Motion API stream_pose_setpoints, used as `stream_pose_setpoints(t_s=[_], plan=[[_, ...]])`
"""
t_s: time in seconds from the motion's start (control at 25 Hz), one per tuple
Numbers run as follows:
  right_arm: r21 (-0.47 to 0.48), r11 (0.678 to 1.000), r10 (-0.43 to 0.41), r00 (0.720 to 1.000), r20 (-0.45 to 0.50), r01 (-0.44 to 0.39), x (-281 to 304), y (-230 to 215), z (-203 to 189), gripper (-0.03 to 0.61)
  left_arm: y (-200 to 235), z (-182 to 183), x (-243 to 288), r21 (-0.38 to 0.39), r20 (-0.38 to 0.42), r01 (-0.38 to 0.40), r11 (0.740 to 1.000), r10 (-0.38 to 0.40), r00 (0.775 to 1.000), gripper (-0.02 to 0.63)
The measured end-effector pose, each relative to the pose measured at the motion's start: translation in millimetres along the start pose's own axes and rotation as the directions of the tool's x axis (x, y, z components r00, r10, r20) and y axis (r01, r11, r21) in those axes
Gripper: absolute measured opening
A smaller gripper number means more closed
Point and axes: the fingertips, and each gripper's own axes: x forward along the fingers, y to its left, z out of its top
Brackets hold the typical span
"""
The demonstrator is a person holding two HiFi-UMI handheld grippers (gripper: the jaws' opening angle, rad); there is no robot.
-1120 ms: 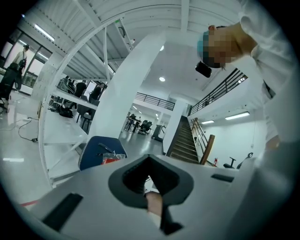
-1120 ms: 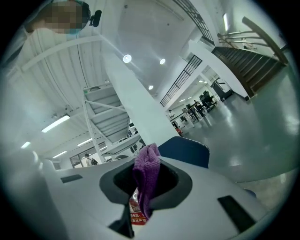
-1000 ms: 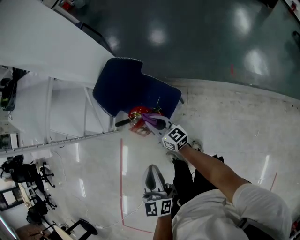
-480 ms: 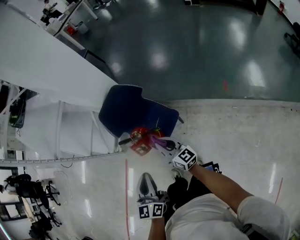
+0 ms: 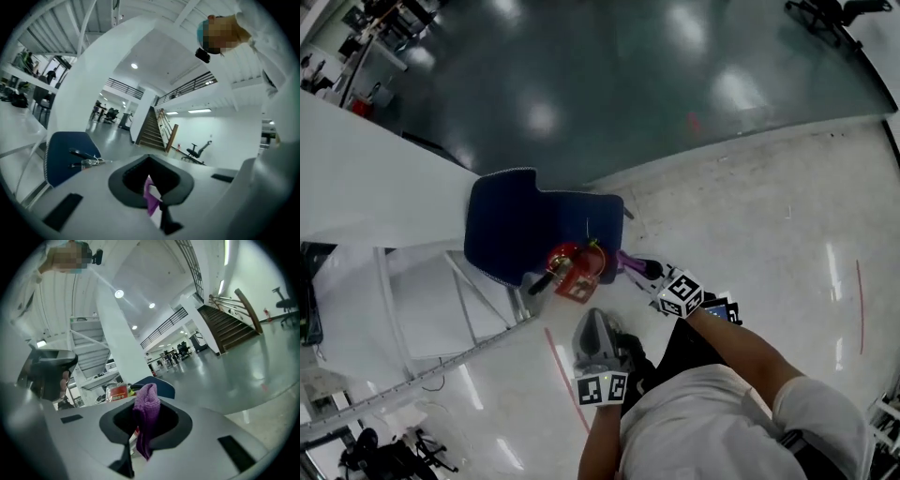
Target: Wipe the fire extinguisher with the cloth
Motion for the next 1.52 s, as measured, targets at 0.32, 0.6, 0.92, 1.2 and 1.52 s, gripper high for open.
stream_pose_setpoints(t_s=[0.32,0.6,0.92,1.2,1.52], plan=[[0.051,0.968,-0.249,0.967,0.054,0.247,-4.8,9.2,-34.7,0.057,17.3,-16.1,-14.7,0.064,-0.113,0.202,0.977,-0.194,0.975,0.005],[0.133,0.939,-0.324,0.945,0.037,0.317,28.8,-22.9,-97.5,0.057,39.7,-72.3,-3.6,0.117,-0.107,0.107,0.987,-0.095,0.990,0.005],[0.185,0.938,-0.304,0.953,0.023,0.294,77.7,-84.1,-182.1,0.057,70.7,-157.4,15.0,0.089,-0.134,-0.015,0.996,0.027,0.991,0.005],[0.225,0.933,-0.277,0.960,-0.047,0.280,114.1,-111.8,-251.1,0.057,81.7,-186.4,-0.7,0.051,-0.157,-0.034,0.998,0.042,0.987,0.005],[0.267,0.942,-0.204,0.979,-0.025,0.204,124.7,-96.7,-244.1,0.057,89.4,-194.9,1.5,0.025,-0.181,-0.045,0.999,0.049,0.982,0.005]])
